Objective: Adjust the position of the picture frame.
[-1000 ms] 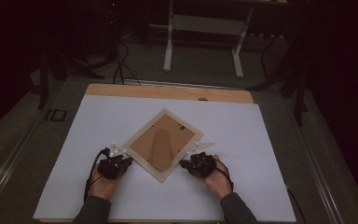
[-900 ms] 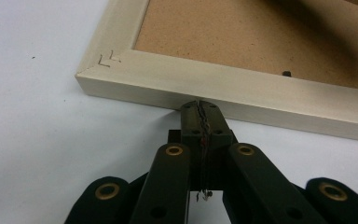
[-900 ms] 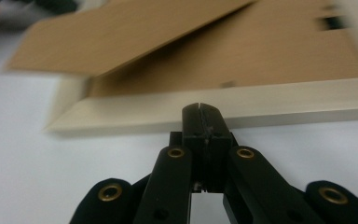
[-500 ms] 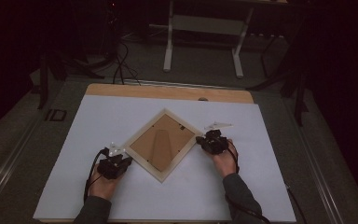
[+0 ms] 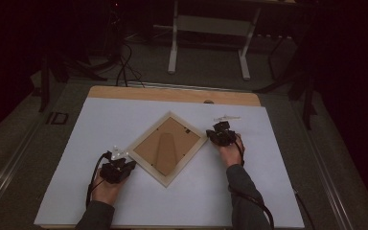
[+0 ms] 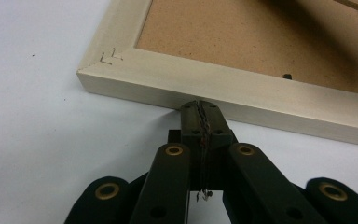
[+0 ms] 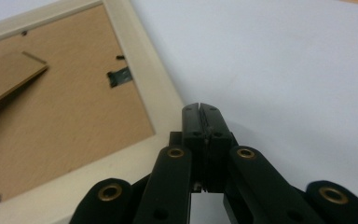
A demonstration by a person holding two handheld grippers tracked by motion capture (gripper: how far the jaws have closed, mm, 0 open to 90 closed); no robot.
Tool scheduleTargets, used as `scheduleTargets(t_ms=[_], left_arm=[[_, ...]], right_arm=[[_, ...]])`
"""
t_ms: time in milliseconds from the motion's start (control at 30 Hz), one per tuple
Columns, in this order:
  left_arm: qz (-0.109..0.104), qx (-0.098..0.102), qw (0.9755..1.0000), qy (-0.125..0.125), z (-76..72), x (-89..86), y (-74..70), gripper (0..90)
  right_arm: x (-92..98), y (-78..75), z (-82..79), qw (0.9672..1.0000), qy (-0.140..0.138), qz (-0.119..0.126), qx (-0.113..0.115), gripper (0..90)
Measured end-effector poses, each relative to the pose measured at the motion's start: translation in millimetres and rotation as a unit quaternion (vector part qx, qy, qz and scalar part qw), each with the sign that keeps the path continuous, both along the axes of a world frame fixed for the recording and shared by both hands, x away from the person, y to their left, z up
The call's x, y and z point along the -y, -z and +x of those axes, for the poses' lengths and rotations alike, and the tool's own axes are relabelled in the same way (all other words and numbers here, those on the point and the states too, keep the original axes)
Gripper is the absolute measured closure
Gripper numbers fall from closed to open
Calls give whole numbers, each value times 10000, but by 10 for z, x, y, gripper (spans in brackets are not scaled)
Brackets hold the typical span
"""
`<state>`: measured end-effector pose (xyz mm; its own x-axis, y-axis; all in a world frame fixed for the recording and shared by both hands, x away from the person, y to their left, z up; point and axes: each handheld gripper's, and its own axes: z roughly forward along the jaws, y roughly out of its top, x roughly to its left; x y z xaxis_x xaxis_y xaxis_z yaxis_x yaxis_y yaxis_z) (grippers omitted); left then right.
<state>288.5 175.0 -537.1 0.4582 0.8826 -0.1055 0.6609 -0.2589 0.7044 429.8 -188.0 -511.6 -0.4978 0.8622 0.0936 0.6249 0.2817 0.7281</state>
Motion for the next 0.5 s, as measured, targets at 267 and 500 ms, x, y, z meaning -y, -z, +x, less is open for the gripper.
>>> scheduleTargets(t_ms=[267, 500], left_arm=[[-136, -98, 9998, -50, 10, 8, -3, 900], [-150, -125, 9998, 25, 32, 54, -5, 900]], right_arm=[[-7, 57, 143, 9997, 116, -116, -164, 898], [28, 117, 175, 9990, 148, -148, -396, 899]])
